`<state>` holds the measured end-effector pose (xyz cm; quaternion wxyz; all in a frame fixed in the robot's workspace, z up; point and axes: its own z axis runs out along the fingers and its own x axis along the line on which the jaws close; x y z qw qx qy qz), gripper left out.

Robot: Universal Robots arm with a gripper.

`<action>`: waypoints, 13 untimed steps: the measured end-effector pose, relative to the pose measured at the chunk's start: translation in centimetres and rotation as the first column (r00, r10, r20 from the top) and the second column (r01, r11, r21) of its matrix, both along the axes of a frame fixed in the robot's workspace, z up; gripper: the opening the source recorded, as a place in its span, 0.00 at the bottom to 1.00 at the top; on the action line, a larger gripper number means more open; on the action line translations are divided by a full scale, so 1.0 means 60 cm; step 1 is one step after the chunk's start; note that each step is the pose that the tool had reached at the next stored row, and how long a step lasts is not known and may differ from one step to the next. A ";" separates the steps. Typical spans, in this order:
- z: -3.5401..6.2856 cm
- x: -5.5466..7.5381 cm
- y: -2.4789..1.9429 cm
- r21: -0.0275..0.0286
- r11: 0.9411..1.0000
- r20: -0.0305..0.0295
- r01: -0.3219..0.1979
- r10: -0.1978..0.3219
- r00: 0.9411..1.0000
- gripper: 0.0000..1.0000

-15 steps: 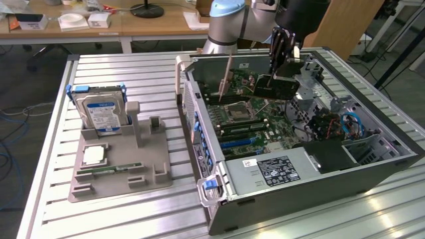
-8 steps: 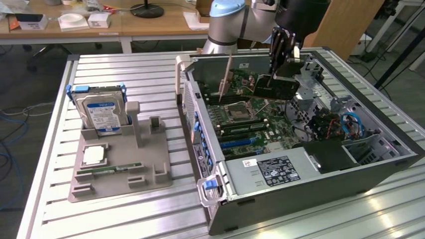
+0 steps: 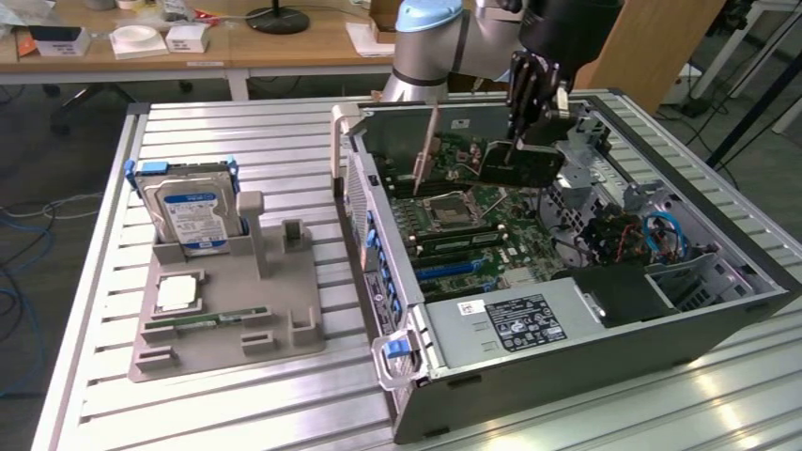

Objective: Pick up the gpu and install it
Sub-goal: 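Insert the gpu into the slot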

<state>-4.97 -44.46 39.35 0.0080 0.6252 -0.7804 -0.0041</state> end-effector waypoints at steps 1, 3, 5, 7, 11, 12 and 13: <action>0.000 0.000 0.0000 0.000 1.000 0.000 -0.011 0.011 1.000 0.26; 0.000 0.000 0.0000 0.000 0.999 0.000 -0.034 0.034 0.999 0.26; 0.000 0.000 0.0000 0.000 0.998 0.000 -0.056 0.056 0.998 0.26; 0.000 0.000 0.0000 0.000 0.997 0.000 -0.079 0.079 0.997 0.26; 0.000 0.000 0.0000 0.000 0.994 0.000 -0.108 0.108 0.994 0.26; 0.000 0.000 0.0000 0.000 0.994 0.000 -0.108 0.108 0.994 0.26; 0.000 0.000 0.0000 0.000 0.994 0.000 -0.108 0.108 0.994 0.26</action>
